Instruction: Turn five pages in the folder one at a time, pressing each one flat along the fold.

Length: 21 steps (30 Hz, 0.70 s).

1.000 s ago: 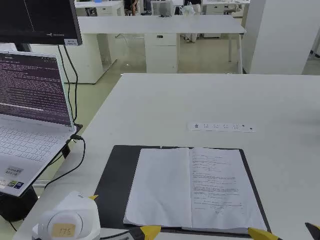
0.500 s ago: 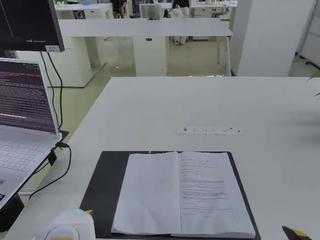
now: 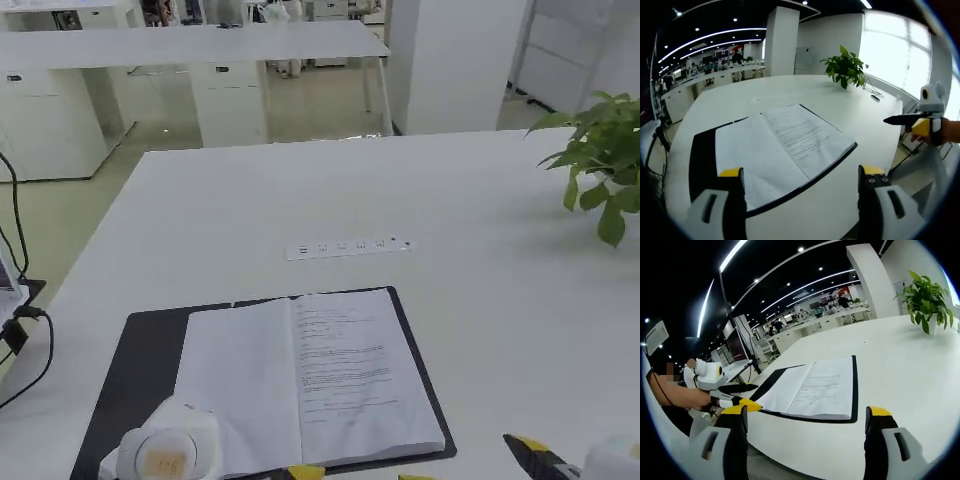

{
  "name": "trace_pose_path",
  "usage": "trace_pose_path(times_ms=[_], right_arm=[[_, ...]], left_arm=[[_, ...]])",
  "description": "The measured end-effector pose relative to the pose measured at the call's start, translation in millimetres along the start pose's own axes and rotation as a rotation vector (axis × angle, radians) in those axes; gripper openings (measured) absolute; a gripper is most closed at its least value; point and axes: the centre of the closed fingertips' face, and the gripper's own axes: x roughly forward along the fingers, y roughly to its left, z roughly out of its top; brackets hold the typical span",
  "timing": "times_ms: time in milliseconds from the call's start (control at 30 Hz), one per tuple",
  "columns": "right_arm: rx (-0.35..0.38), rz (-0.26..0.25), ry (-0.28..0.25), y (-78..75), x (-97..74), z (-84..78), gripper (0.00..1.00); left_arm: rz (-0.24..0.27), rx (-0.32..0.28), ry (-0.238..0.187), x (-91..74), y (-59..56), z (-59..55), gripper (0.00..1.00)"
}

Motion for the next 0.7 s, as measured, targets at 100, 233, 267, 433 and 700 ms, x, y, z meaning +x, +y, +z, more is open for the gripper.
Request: trace_pose_path(times_ms=[100, 233, 267, 433, 700], right_arm=[[0.021, -0.009, -0.017, -3.6, -1.5, 3.5, 0.97], [0.023, -0.018, -0.021, -5.7, -1.9, 4.0, 0.96], [0.024, -0.019, -0.023, -5.7, -1.9, 4.3, 0.96], [0.028, -0.024, -0.031, -5.9, -0.8, 6.3, 0.95], [0.04, -0.038, -0.037, -8.8, 1.5, 9.5, 0.95]], left_arm=[[-0.024, 0.021, 0.009, 22.0, -11.2, 1.9, 0.9], [-0.044, 0.031, 0.015, 44.0, -22.8, 3.9, 0.87], [-0.049, 0.035, 0.018, 48.7, -25.3, 4.4, 0.86], [-0.065, 0.046, 0.017, 72.3, -38.2, 10.6, 0.83], [-0.088, 0.061, 0.022, 103.8, -55.0, 15.5, 0.81]])
